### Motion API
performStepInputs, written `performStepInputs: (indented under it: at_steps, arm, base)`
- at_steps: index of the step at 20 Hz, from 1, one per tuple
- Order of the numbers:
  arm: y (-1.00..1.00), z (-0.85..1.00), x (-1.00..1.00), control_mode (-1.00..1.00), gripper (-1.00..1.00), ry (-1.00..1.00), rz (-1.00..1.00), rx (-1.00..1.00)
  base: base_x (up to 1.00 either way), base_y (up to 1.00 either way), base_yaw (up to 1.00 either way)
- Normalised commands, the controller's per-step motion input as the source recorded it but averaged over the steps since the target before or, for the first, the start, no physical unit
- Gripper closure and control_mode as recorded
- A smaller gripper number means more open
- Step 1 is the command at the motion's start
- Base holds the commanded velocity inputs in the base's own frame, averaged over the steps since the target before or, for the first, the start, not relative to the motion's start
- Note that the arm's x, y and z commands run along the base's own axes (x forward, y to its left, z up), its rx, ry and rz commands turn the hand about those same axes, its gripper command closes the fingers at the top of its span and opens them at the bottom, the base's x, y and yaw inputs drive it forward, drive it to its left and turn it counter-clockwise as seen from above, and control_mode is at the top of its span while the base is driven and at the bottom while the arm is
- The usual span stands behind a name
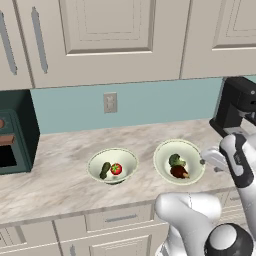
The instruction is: Place the bowl containing the broccoli and steak in the microwave. Close the microwave door and press the start button to microwave the meal.
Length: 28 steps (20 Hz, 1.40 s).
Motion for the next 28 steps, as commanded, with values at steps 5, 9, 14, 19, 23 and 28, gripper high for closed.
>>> performStepInputs:
  at_steps: [5, 9, 14, 19, 23, 28]
  arm:
    - [-0.06, -0.09, 0.3, -1.0, -1.0, 0.0, 0.0, 0.0]
    - [0.0, 0.0, 0.25, -1.0, -1.0, -0.05, 0.01, 0.0]
    - [-0.02, -0.02, 0.31, -1.0, -1.0, -0.08, 0.04, 0.0]
    - [-0.07, -0.08, 0.33, -1.0, -1.0, -0.11, 0.1, 0.0]
    - [-0.16, -0.07, 0.2, -1.0, -1.0, -0.04, 0.06, -0.03]
    - [-0.21, 0.0, 0.11, -1.0, -1.0, 0.0, 0.03, -0.04]
  base:
    - [0.0, 0.0, 0.0]
    - [0.0, 0.0, 0.0]
    - [0.0, 0.0, 0.0]
    - [0.0, 0.0, 0.0]
    - [0.0, 0.0, 0.0]
    - [0.0, 0.0, 0.0]
